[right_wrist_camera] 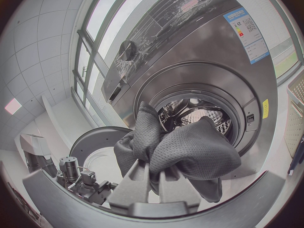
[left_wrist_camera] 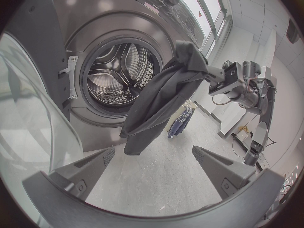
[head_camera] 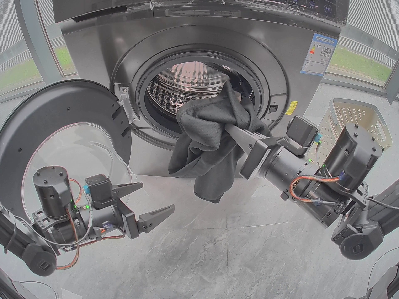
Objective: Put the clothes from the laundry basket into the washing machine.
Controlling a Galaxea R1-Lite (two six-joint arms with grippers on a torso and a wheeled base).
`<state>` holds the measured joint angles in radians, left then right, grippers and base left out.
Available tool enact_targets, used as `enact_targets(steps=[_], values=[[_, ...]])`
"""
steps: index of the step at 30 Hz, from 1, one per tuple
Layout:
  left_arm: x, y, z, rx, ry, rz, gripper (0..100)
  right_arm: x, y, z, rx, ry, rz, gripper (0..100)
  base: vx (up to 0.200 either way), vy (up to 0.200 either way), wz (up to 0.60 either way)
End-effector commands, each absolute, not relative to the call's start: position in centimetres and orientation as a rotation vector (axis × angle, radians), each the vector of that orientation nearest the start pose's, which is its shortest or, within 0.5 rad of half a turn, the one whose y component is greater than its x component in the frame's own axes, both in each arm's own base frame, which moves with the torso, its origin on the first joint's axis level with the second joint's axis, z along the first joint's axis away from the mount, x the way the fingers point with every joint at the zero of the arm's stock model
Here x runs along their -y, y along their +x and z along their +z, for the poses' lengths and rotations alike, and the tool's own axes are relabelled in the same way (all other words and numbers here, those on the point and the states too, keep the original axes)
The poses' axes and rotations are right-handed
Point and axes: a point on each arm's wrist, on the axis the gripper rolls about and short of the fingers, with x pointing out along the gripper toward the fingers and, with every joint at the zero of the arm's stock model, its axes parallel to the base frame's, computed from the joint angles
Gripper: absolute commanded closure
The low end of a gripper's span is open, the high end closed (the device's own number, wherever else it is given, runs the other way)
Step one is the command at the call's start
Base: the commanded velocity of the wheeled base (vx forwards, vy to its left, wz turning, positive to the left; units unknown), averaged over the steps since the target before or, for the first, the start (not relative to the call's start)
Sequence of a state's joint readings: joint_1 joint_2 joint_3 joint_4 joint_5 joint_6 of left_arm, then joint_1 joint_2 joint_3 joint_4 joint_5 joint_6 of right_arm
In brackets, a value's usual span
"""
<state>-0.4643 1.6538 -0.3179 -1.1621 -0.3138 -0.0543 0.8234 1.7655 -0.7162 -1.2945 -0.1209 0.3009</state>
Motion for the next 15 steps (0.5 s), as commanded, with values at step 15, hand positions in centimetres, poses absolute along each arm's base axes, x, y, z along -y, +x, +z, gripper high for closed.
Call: enact_targets(steps=[15], values=[[15.6, 26.3, 10.7, -0.153, -0.062, -0.756, 0, -22.7, 20.7, 20.5, 0.113, 0.405, 0.734, 100, 0.0, 0.0, 0.0]])
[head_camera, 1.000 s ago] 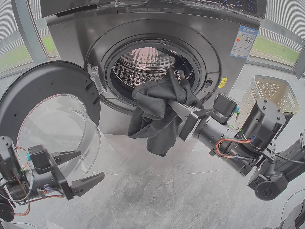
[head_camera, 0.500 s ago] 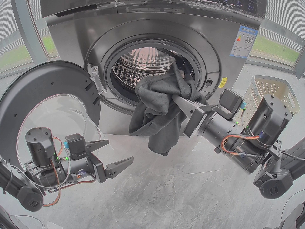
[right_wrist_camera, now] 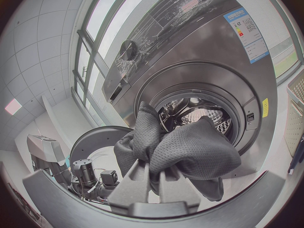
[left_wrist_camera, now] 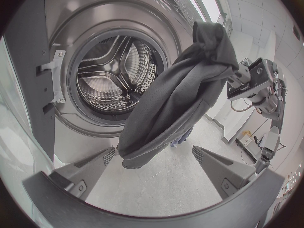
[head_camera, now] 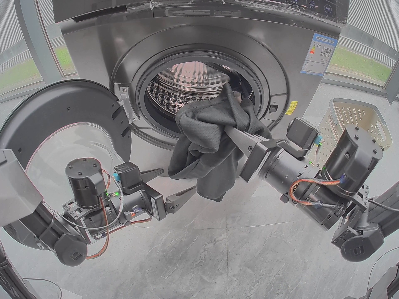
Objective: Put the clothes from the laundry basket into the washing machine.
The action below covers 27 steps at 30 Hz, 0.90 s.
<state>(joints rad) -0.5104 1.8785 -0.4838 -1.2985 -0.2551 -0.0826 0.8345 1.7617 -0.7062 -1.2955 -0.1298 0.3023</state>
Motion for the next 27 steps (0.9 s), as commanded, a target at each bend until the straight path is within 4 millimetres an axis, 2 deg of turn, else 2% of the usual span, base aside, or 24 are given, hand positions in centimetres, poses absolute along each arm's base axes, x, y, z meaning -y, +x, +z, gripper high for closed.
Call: enact_targets(steps=[1, 9, 20, 24, 27], values=[[15.6, 26.6, 10.6, -0.145, -0.063, -0.747, 0, -22.7, 20.7, 20.5, 0.112, 0.404, 0.735, 100, 0.0, 0.0, 0.0], [15.3, 28.2, 10.4, -0.112, -0.069, -0.714, 0, -22.4, 20.4, 20.5, 0.112, 0.405, 0.737, 100, 0.0, 0.0, 0.0], [17.1, 29.8, 11.3, -0.038, -0.103, -0.731, 0, -22.5, 20.3, 20.2, 0.104, 0.401, 0.742, 100, 0.0, 0.0, 0.0], [17.3, 30.0, 11.2, -0.029, -0.109, -0.738, 0, -22.5, 20.3, 20.2, 0.104, 0.401, 0.742, 100, 0.0, 0.0, 0.0], [17.8, 30.3, 10.4, -0.029, -0.109, -0.747, 0, -22.5, 20.3, 20.1, 0.103, 0.401, 0.742, 100, 0.0, 0.0, 0.0]])
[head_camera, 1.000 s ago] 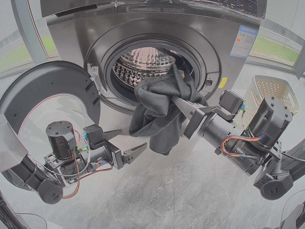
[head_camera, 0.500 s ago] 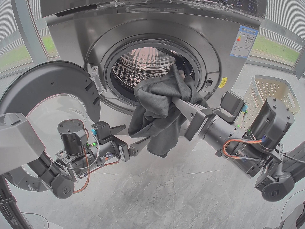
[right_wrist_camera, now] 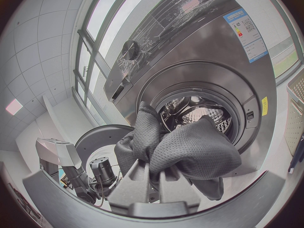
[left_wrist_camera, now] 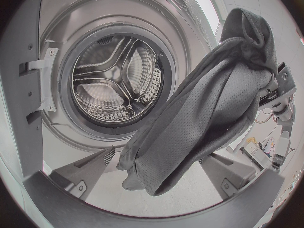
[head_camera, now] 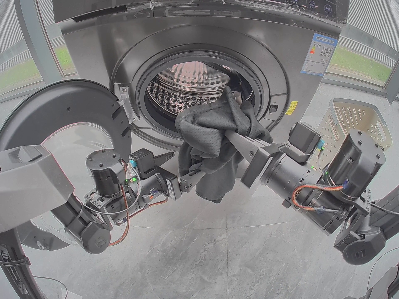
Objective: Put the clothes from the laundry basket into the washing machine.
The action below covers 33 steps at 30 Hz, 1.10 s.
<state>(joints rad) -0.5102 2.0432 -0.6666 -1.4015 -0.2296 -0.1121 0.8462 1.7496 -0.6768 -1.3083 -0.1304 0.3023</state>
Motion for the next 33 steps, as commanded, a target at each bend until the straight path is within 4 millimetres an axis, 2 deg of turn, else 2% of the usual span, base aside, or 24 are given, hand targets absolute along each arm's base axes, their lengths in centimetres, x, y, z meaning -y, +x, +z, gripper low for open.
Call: enact_targets(steps=[1, 2, 3, 13, 17, 25, 26, 33], values=[[17.9, 30.4, 10.1, -0.031, -0.108, -0.745, 0, -22.5, 20.3, 20.1, 0.101, 0.4, 0.741, 100, 0.0, 0.0, 0.0], [17.9, 30.4, 10.1, -0.031, -0.108, -0.745, 0, -22.5, 20.3, 20.1, 0.101, 0.4, 0.741, 100, 0.0, 0.0, 0.0], [18.0, 30.6, 9.8, -0.026, -0.109, -0.744, 100, -22.5, 20.3, 20.1, 0.104, 0.401, 0.742, 100, 0.0, 0.0, 0.0], [18.3, 30.9, 9.4, 0.007, -0.115, -0.757, 100, -22.5, 20.2, 20.1, 0.104, 0.404, 0.744, 100, 0.0, 0.0, 0.0], [18.5, 30.3, 9.7, 0.022, -0.118, -0.765, 100, -22.5, 20.2, 20.1, 0.103, 0.403, 0.742, 100, 0.0, 0.0, 0.0], [18.1, 27.5, 9.8, -0.01, -0.107, -0.8, 100, -22.3, 20.5, 20.1, 0.106, 0.401, 0.731, 100, 0.0, 0.0, 0.0], [18.2, 27.1, 9.7, -0.019, -0.104, -0.809, 0, -22.4, 20.4, 20.1, 0.105, 0.401, 0.734, 100, 0.0, 0.0, 0.0], [18.4, 28.1, 9.9, -0.001, -0.114, -0.792, 0, -22.5, 20.2, 20.1, 0.104, 0.402, 0.742, 100, 0.0, 0.0, 0.0]])
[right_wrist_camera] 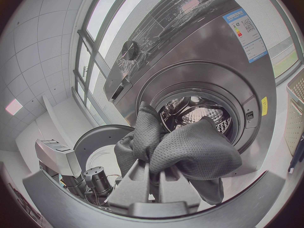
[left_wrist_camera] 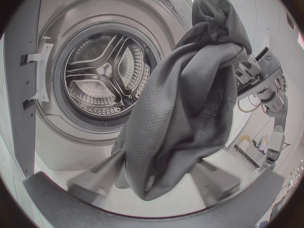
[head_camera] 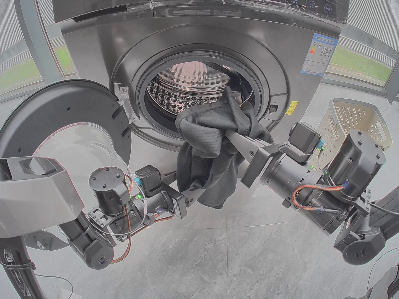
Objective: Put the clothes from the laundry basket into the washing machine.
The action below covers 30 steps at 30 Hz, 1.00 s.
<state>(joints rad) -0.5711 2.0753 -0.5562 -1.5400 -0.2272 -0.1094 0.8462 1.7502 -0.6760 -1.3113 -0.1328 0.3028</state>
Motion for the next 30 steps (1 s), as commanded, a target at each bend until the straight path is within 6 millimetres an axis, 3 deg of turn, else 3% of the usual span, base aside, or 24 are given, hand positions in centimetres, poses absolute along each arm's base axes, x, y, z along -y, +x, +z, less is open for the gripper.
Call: enact_targets(steps=[1, 5, 20, 21, 27, 30], values=[[18.3, 28.4, 9.9, 0.006, -0.114, -0.787, 0, -22.5, 20.2, 20.2, 0.105, 0.403, 0.742, 100, 0.0, 0.0, 0.0], [18.3, 29.5, 9.9, 0.025, -0.114, -0.774, 0, -22.5, 20.2, 20.2, 0.105, 0.403, 0.742, 100, 0.0, 0.0, 0.0], [19.2, 30.3, 8.6, 0.012, -0.112, -0.78, 0, -22.5, 20.1, 20.2, 0.104, 0.403, 0.745, 100, 0.0, 0.0, 0.0], [19.2, 30.4, 8.7, 0.017, -0.113, -0.78, 100, -22.5, 20.1, 20.2, 0.104, 0.403, 0.745, 100, 0.0, 0.0, 0.0], [19.5, 30.2, 10.0, 0.06, -0.12, -0.788, 100, -22.5, 20.1, 20.1, 0.102, 0.402, 0.742, 100, 0.0, 0.0, 0.0], [18.8, 28.9, 11.4, 0.081, -0.118, -0.793, 100, -22.4, 20.3, 19.8, 0.092, 0.395, 0.734, 100, 0.0, 0.0, 0.0]])
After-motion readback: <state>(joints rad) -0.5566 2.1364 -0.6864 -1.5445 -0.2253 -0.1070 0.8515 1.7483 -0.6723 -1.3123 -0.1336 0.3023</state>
